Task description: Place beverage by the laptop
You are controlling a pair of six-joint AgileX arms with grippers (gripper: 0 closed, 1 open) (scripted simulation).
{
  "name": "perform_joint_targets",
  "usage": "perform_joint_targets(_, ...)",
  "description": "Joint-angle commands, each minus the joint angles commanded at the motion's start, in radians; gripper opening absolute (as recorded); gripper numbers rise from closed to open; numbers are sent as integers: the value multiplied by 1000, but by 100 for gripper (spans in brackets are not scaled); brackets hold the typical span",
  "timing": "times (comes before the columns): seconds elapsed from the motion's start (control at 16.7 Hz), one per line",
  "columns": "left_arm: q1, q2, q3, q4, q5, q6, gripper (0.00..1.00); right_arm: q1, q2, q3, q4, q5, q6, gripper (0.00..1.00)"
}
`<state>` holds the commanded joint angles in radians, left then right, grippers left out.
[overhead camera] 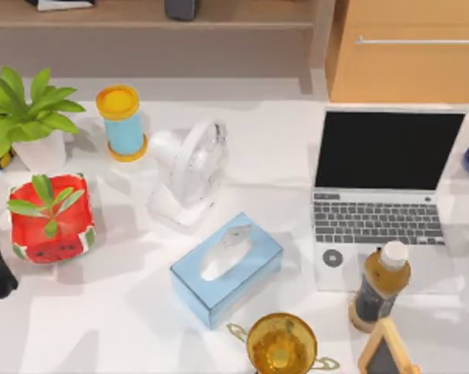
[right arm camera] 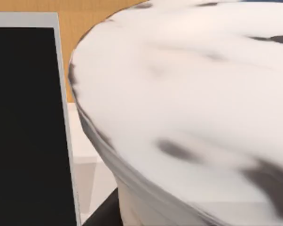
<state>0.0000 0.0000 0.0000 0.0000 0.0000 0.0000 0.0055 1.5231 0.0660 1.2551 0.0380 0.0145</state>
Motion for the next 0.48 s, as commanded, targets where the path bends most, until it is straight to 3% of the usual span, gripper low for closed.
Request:
perform_joint_targets(0.12, 0, 0, 0, 0, 0, 0, 100, 0, 0, 0, 0, 0, 0, 98)
perform_joint_targets(0.48, 0, 0, 0, 0, 0, 0, 100, 0, 0, 0, 0, 0, 0, 100)
